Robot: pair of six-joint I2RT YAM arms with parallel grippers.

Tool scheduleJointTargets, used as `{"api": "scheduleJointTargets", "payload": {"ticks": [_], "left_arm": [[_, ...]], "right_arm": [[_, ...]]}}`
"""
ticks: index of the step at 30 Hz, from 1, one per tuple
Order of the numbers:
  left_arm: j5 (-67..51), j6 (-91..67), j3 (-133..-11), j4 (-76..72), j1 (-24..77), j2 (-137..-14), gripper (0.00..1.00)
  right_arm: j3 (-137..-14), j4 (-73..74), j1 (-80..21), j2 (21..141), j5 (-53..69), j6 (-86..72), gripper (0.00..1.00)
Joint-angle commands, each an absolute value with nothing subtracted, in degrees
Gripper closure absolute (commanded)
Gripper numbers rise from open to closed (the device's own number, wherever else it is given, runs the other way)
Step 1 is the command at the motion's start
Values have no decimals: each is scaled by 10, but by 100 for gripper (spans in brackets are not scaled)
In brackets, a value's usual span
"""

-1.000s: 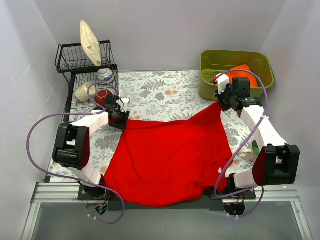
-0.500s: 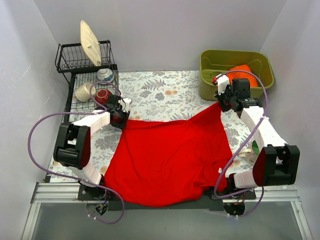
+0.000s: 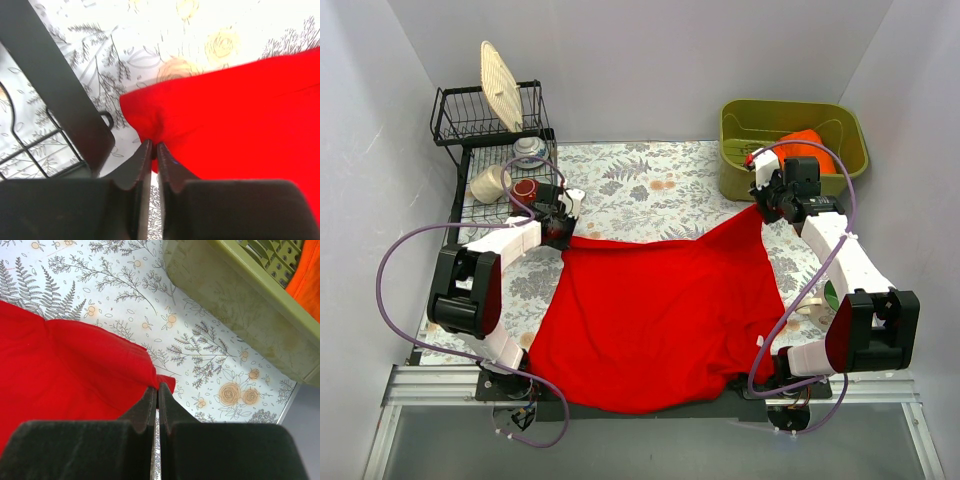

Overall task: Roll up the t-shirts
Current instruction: Flatten out the T-shirt at the center of the board.

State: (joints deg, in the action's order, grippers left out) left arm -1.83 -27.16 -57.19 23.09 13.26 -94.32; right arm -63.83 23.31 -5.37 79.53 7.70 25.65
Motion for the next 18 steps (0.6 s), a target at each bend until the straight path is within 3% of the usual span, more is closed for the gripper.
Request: {"api": "scheduleJointTargets", "payload": {"ticks": [1, 9, 18], "left_arm": [[-7, -260, -600, 216, 136, -929, 97], [-7, -256, -666, 229, 135, -911, 100], [1, -265, -889, 286, 134, -879, 100]], "right_arm": [[-639, 204, -54, 784, 76, 254, 99], [-668, 182, -35, 784, 33, 244, 99], [-922, 323, 19, 785, 20, 337, 99]]}}
